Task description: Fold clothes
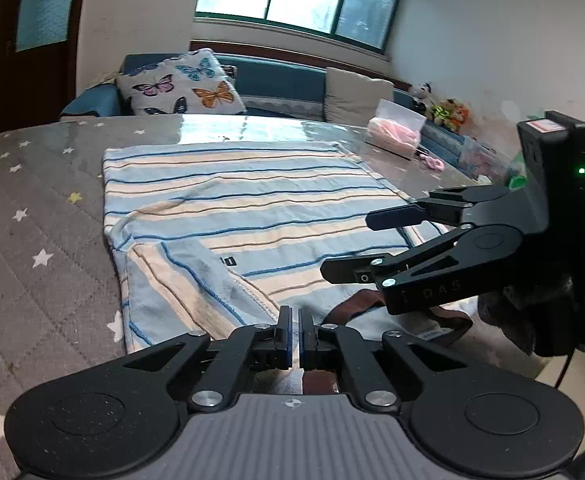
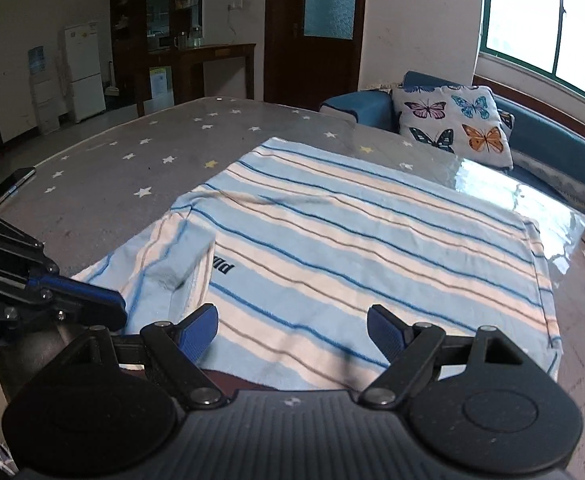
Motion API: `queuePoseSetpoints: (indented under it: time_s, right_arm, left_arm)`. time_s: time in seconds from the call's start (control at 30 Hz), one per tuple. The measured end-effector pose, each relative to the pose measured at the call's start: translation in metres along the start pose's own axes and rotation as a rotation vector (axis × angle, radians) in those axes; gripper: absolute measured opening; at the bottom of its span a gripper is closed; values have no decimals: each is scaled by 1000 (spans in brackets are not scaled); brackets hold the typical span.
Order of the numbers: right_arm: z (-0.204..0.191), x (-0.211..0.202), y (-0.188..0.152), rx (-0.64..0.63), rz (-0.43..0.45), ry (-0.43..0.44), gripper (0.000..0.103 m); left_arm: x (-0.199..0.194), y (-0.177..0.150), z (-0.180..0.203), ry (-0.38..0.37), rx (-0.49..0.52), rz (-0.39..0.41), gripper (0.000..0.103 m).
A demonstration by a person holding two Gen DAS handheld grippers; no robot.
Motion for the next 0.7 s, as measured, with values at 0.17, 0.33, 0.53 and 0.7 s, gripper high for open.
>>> queuePoseSetpoints:
  time_s: [0.17, 0.33, 0.53, 0.7]
  right_arm:
    - [3, -1, 0, 10, 5, 6, 84]
    - [-5, 1, 2, 2, 11, 33, 83]
    - [-22, 8, 5, -8, -3, 117, 74]
    - [-37, 9, 0, -45, -22, 173, 71]
  left_arm:
    - [-5, 17, -20, 85, 20, 40, 3]
    - [16, 29, -56, 204, -10, 21, 3]
    - [43, 22, -66, 224, 32, -43, 3]
    - [40, 12, -47, 173, 133, -40, 3]
Point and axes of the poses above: each gripper's, at about its wrist camera, not at the fingertips, and x roughly the way its jaws point, z to its right, y to its top, the point moved 2 cm from there along x, roughly the way its jaws point, and after that the axes turned 5 degrees about z, right-handed, at the moved point
